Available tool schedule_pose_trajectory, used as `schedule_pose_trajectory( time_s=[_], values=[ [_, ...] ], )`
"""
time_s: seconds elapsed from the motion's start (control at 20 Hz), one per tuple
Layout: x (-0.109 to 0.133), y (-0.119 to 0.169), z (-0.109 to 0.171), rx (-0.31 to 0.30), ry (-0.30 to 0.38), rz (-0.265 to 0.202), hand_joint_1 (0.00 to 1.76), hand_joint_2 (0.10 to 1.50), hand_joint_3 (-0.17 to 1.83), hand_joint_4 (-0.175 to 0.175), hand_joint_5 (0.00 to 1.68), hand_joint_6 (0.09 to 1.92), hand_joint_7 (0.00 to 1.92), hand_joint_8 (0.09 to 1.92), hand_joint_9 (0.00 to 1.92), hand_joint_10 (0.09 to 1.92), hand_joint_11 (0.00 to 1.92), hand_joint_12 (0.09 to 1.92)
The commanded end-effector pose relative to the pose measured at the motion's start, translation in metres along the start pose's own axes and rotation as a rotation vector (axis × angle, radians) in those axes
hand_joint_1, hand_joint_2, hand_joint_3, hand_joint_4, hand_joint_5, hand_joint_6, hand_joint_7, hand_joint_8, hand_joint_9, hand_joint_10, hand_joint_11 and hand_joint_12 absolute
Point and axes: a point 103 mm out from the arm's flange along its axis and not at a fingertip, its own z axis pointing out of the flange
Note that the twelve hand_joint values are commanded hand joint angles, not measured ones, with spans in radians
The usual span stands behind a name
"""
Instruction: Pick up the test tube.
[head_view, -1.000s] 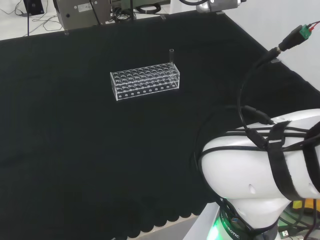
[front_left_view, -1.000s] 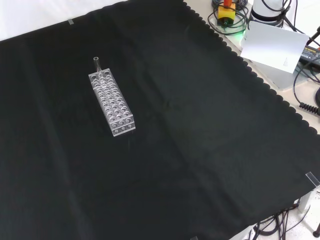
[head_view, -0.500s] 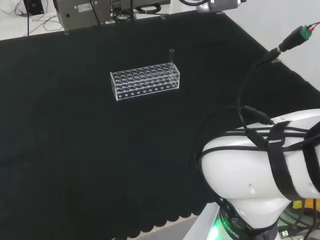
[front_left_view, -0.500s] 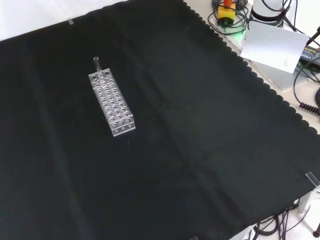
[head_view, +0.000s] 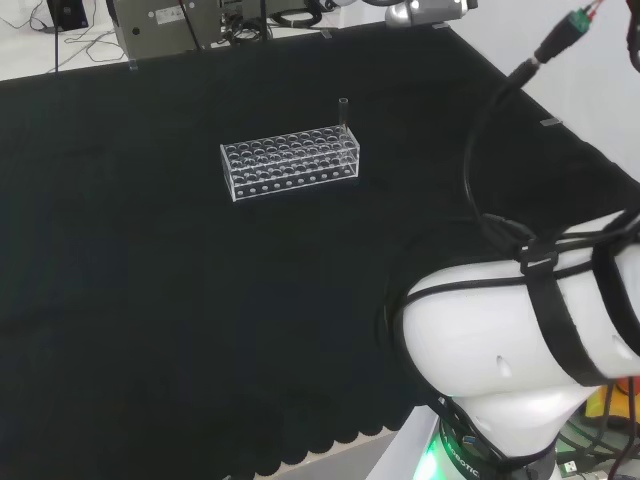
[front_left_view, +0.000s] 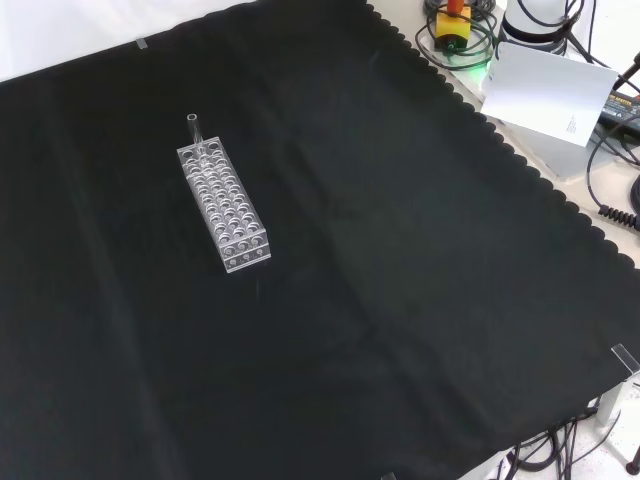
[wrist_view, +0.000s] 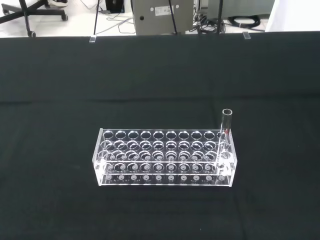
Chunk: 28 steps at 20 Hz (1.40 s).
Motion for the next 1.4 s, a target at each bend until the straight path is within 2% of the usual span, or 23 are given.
schedule_pose_trajectory(
  time_s=[0.05, 0.4, 0.75, 1.15, 1.4],
  values=[
    [-0.01, 0.05, 0.016, 0.04, 0.001, -0.021, 0.7, 0.88, 0.29, -0.099, 0.29, 0.09, 0.19, 0.92, 0.2, 0.96, 0.1, 1.57],
    [-0.013, 0.094, 0.042, 0.127, -0.001, -0.034, 0.71, 0.86, 0.32, -0.102, 0.3, 0.09, 0.21, 0.92, 0.24, 0.94, 0.12, 1.56],
    [-0.021, 0.136, 0.073, 0.211, 0.0, -0.023, 0.71, 0.86, 0.34, -0.103, 0.3, 0.09, 0.21, 0.92, 0.25, 0.94, 0.13, 1.56],
    [-0.041, 0.173, 0.118, 0.301, -0.011, 0.018, 0.73, 0.85, 0.36, -0.106, 0.31, 0.09, 0.23, 0.93, 0.28, 0.94, 0.15, 1.55],
    [-0.053, 0.194, 0.136, 0.325, -0.027, 0.049, 0.75, 0.84, 0.38, -0.109, 0.32, 0.09, 0.24, 0.93, 0.3, 0.93, 0.16, 1.54]
  ],
)
